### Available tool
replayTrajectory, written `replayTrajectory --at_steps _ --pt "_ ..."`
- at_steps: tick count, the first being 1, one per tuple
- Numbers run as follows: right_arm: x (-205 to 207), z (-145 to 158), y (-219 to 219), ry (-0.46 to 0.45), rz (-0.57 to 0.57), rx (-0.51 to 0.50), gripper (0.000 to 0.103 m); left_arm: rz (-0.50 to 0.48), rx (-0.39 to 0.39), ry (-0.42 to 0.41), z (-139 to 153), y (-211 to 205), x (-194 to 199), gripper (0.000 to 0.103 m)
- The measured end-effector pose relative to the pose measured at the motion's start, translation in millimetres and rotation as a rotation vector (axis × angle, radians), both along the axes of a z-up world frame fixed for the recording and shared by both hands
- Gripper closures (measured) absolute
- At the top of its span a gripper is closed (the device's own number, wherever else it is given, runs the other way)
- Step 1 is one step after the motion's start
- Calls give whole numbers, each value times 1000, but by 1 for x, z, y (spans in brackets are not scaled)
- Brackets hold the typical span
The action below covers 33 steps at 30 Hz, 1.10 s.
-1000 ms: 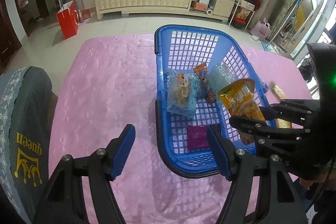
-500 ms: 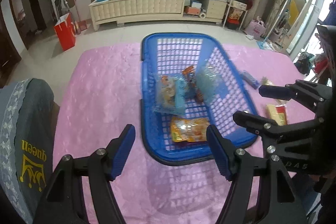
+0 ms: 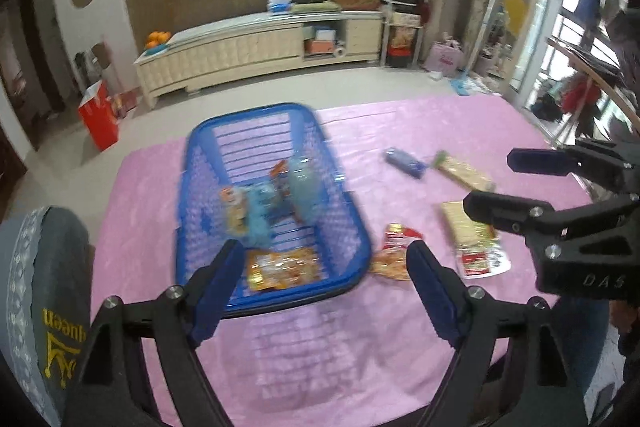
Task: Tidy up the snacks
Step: 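Move both grippers back over the remaining snacks, then grasp the red konjac bag with the left gripper while the right grasps the clear cracker pack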
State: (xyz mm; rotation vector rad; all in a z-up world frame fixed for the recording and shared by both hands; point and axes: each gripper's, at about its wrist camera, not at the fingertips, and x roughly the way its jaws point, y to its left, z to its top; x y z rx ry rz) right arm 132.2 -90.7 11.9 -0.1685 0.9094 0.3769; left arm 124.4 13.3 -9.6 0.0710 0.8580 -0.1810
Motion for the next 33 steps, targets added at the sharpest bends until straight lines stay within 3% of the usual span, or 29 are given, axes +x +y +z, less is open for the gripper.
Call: replayTrajectory --at_steps 8,14,24,28,33 --pt "-7 -6 -65 3 -107 10 28 -112 -1 8 -7 -64 6 21" --pt "0 -32 -104 42 -180 34 26 -165 14 46 -27 -96 17 21" --pt "15 -94 -136 120 -234 -4 26 -249 137 111 -83 -145 36 22" --pt "23 -112 -142 150 -257 7 26 -249 161 148 -106 -154 52 31" --pt "36 -133 -143 187 -264 11 26 -232 199 205 -137 -152 75 32"
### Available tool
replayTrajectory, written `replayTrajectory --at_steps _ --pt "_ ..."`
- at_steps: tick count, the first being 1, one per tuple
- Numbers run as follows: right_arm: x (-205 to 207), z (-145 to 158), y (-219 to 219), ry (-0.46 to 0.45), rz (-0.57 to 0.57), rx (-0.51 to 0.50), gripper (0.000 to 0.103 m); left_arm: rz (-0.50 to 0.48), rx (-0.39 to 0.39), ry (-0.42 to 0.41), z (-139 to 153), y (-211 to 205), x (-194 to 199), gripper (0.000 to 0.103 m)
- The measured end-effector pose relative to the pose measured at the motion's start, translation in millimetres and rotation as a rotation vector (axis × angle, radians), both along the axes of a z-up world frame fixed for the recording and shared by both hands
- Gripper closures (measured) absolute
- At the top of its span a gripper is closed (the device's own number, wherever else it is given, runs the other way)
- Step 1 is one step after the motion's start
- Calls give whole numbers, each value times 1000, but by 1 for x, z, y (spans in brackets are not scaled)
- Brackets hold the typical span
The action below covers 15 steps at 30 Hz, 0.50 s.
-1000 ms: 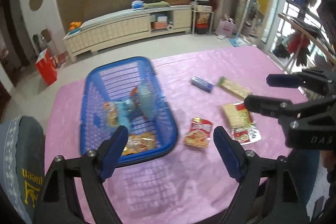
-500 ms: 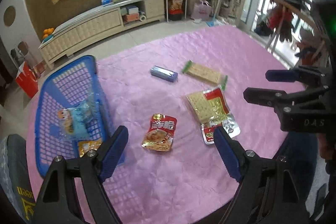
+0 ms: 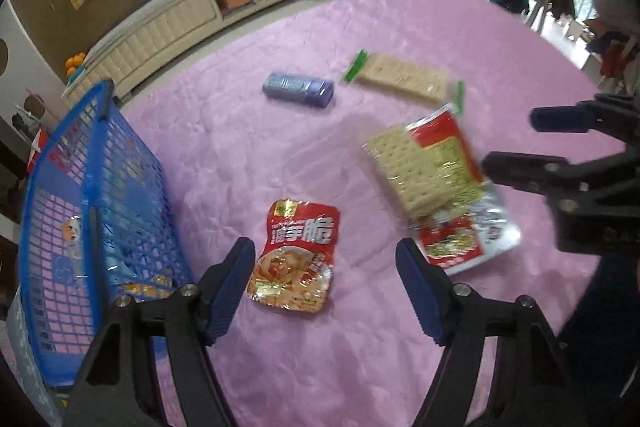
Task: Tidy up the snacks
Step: 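Grasp the red konjac bag with the left gripper while the right grasps the clear cracker pack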
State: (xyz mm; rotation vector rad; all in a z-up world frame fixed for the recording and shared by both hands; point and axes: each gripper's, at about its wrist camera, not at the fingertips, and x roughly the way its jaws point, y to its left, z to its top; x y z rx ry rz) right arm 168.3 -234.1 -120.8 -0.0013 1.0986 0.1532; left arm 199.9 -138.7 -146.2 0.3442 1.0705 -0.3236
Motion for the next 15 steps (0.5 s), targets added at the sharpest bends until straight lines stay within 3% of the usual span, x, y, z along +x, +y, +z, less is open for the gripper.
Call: replayTrajectory --at_steps 11,15 --pt "17 -28 6 49 -8 22 26 -12 34 103 -51 8 33 32" --pt "18 -30 8 36 4 58 26 24 -9 156 -60 21 46 32"
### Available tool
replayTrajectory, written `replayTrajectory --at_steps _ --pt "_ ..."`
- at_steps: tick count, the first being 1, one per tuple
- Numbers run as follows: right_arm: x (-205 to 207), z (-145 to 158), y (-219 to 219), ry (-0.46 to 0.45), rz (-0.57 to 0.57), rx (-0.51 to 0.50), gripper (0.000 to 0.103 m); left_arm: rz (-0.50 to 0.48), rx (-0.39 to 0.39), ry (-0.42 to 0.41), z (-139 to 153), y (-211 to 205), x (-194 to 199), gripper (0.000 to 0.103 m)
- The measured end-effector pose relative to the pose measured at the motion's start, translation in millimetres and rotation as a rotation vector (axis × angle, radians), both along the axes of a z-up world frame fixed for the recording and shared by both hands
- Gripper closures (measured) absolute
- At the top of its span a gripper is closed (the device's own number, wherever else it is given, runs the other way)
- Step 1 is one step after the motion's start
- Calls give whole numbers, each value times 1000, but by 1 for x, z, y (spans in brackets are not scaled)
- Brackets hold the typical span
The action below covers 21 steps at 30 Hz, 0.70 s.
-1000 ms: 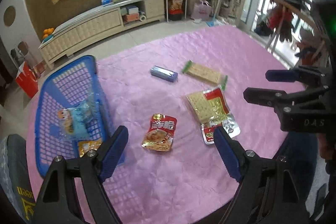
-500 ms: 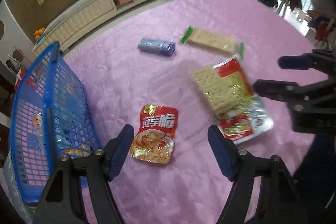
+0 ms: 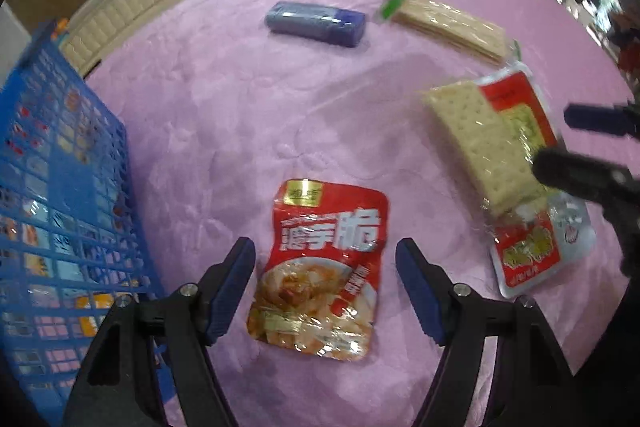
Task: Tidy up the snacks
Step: 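Grasp the red konjac bag with the left gripper while the right grasps the clear cracker pack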
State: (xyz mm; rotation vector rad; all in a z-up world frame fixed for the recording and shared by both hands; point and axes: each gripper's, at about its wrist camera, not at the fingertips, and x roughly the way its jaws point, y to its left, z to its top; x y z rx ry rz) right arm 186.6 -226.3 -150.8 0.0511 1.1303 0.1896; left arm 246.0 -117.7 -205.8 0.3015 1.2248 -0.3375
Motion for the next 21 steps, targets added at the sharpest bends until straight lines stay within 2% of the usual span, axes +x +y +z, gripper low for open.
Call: replayTrajectory --at_steps 3,5,8,10,12,15,16,21 --pt "2 -2 1 2 -3 16 26 1 -46 27 -4 6 4 32" --pt "3 -2 1 1 -6 17 26 -21 -45 31 -5 5 4 32" --pt "4 -2 1 -1 -13 13 26 -39 -46 45 -3 2 4 44" --pt "3 -3 0 0 -20 22 26 -49 -42 45 -2 -4 2 57" --pt "4 -4 0 8 -16 27 26 -52 -45 37 -2 -8 0 61" --pt "3 -1 4 7 6 26 26 -22 -75 58 2 -2 0 84" --pt "3 1 6 6 12 18 26 -14 -97 68 4 0 -1 87" --pt "14 4 18 15 22 -32 26 -3 -86 -12 18 -2 -5 89"
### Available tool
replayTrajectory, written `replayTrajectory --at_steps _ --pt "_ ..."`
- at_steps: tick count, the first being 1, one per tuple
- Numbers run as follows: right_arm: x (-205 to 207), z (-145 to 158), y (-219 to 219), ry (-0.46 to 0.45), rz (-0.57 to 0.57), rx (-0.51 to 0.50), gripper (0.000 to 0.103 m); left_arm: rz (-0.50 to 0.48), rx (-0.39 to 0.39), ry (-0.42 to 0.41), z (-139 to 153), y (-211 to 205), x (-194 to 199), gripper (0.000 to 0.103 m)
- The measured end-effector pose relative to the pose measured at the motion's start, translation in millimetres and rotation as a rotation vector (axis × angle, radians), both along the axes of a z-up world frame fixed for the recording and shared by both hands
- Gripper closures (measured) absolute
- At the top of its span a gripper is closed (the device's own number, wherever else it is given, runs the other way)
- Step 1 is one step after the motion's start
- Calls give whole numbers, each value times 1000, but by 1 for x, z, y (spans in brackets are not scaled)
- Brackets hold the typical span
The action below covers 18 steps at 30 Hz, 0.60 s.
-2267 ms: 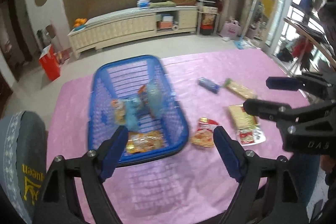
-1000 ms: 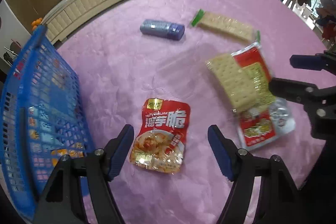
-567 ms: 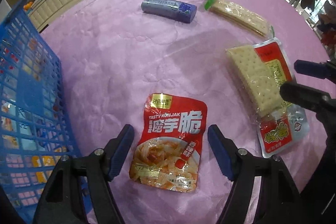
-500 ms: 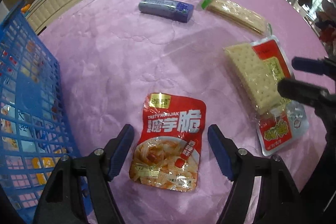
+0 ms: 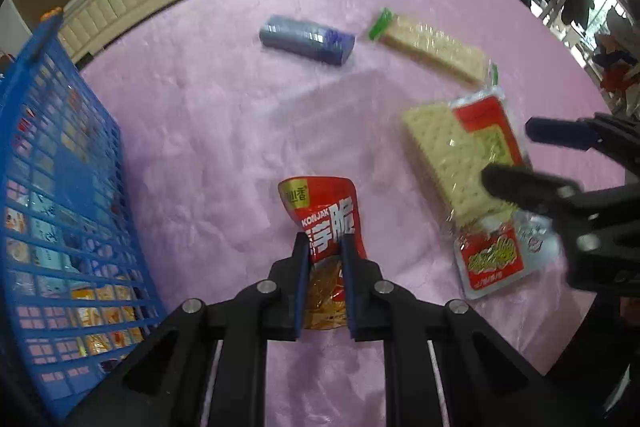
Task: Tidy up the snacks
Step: 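Grasp the red konjac bag with the left gripper while the right grasps the clear cracker pack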
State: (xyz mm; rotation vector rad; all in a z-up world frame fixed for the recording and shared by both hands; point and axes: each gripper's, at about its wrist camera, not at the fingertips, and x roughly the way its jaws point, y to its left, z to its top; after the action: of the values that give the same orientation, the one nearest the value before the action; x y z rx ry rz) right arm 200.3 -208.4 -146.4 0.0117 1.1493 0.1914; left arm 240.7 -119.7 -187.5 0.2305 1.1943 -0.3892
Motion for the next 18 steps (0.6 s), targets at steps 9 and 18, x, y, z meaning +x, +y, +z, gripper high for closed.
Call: replayTrajectory --at_steps 9,18 --pt "20 -20 13 77 43 8 26 34 35 -86 16 -1 6 89" --pt "26 -33 23 90 85 -3 48 30 52 -94 17 -9 -1 89"
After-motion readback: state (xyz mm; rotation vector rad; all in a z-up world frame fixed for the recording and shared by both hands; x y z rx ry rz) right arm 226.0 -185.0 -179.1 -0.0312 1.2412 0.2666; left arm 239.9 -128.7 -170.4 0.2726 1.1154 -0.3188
